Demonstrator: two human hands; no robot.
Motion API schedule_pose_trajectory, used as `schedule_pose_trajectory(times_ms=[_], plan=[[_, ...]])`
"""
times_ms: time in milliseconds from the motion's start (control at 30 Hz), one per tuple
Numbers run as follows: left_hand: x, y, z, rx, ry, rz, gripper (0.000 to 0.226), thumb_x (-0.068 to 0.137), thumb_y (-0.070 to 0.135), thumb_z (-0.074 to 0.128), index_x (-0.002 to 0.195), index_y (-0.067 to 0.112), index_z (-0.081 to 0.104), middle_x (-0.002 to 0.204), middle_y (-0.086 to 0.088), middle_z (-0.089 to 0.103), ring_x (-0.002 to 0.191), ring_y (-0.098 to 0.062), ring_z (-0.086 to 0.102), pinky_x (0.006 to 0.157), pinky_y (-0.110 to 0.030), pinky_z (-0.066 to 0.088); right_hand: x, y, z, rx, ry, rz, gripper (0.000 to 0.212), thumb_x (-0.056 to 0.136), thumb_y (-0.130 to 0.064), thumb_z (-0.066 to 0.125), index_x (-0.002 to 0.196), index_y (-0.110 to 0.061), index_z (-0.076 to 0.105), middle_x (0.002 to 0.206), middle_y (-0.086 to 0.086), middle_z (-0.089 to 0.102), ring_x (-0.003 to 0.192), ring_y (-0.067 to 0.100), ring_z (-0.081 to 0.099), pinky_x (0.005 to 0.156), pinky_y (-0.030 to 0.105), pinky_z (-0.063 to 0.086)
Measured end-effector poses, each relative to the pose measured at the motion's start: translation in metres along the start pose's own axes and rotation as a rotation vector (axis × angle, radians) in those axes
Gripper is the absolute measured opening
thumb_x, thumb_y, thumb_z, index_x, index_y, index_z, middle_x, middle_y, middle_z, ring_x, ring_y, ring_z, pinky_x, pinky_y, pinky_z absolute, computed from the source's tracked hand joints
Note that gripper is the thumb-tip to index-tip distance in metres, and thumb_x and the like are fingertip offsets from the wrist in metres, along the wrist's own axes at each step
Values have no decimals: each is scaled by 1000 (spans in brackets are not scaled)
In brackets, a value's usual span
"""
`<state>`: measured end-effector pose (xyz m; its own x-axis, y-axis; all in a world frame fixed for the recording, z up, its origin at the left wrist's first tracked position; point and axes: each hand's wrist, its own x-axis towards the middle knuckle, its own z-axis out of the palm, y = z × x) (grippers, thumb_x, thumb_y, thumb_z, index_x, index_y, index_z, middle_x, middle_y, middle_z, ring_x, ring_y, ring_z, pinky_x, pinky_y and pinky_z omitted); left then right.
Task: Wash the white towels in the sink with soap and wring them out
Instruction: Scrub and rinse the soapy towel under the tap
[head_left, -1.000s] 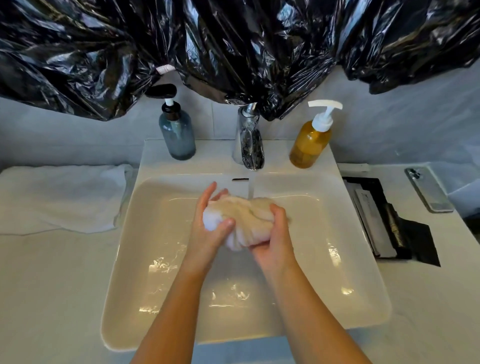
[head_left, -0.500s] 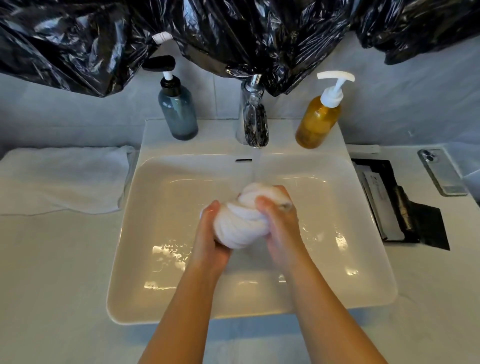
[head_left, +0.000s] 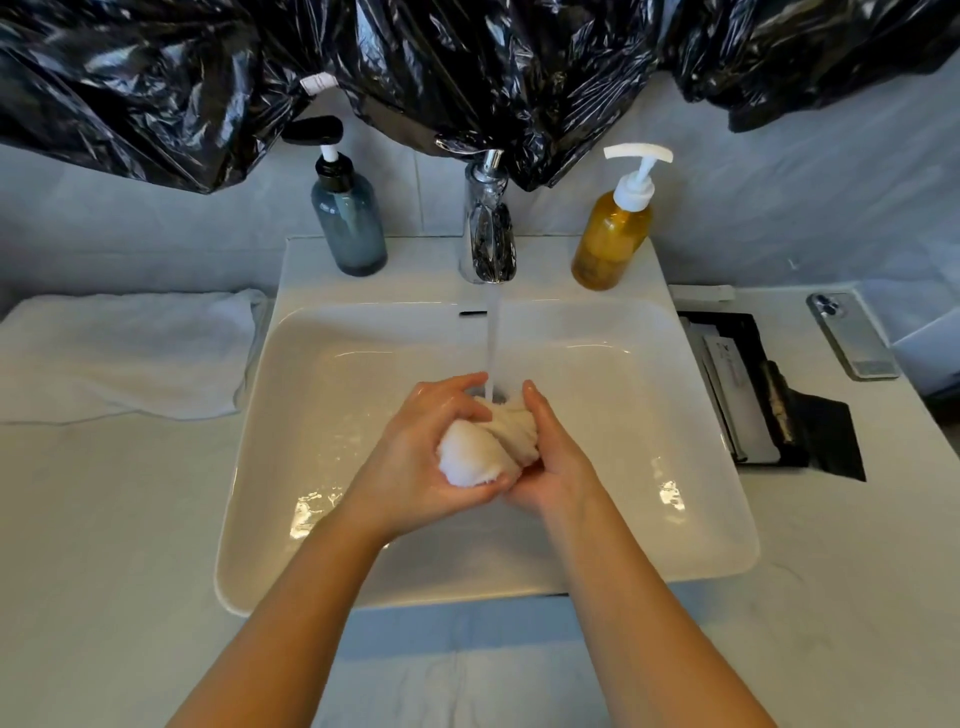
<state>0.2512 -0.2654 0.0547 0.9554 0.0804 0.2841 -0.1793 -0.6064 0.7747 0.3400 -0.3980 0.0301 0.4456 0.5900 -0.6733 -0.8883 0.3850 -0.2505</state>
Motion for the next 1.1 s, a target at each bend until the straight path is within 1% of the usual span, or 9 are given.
schedule_pose_trajectory(times_ms=[167, 300, 367, 467, 600, 700, 833, 1000, 1100], plan=[[4, 1, -8, 247, -151, 129, 69, 71, 65, 70, 129, 31, 58, 119, 4, 55, 107, -9, 45, 86, -28, 49, 1, -2, -9, -39, 60, 11, 68, 75, -33, 76, 136, -8, 60, 127, 17, 63, 124, 33, 59, 111, 48, 40], [2, 2, -6, 182, -144, 85, 61, 69, 65, 72, 117, 30, 62, 114, 8, 45, 97, -3, 48, 82, -15, 46, 3, -2, -13, -35, 79, -62, 54, 81, -35, 66, 125, -3, 63, 104, 17, 68, 98, 30, 67, 104, 44, 45], [2, 2, 3, 85, 21, -10, 51, 68, 60, 72, 107, 27, 64, 109, 6, 50, 97, -2, 52, 83, -9, 41, 1, 1, -11, -33, 49, -172, 34, 90, -31, 53, 104, -3, 66, 91, 16, 69, 86, 29, 67, 90, 43, 51], [0, 11, 25, -192, 386, -213, 34, 70, 47, 71, 92, 24, 63, 98, -1, 63, 93, -5, 61, 83, -19, 47, 3, 11, -7, -41, 21, -322, 26, 87, -28, 57, 94, -4, 63, 91, 17, 67, 87, 30, 66, 80, 40, 55], [3, 22, 48, -609, 757, -542, 34, 64, 47, 66, 86, 22, 65, 82, 10, 69, 80, -4, 64, 75, -23, 50, 12, 18, -3, -136, 46, -517, 68, 69, -34, 74, 117, 9, 53, 112, 39, 59, 103, 49, 63, 84, 52, 54], [7, 17, 50, -811, 791, -673, 35, 59, 46, 65, 84, 21, 66, 78, 11, 68, 77, -8, 64, 69, -26, 51, 19, 19, -12, -173, 23, -508, 73, 74, -32, 76, 125, 10, 45, 126, 46, 47, 112, 52, 57, 91, 59, 49], [-2, 12, 39, -575, 633, -534, 35, 64, 46, 66, 86, 19, 63, 79, 11, 67, 78, -1, 63, 72, -22, 51, 3, 0, -14, -204, -1, -319, 57, 80, -22, 74, 128, 3, 56, 126, 27, 60, 108, 33, 64, 94, 47, 54], [5, 3, 13, -70, 300, 56, 29, 74, 30, 72, 88, 5, 68, 97, -10, 61, 93, -13, 59, 84, -21, 46, -8, -17, -10, -220, 16, 42, 42, 85, -46, 63, 112, -14, 69, 112, 15, 69, 101, 32, 64, 81, 46, 57], [11, 3, 7, 48, 139, 224, 35, 75, 36, 75, 89, 4, 70, 100, -11, 59, 92, -18, 59, 83, -22, 47, -8, -19, -2, -210, 7, 60, 33, 83, -44, 63, 88, -13, 75, 95, 14, 70, 93, 30, 62, 106, 47, 40]])
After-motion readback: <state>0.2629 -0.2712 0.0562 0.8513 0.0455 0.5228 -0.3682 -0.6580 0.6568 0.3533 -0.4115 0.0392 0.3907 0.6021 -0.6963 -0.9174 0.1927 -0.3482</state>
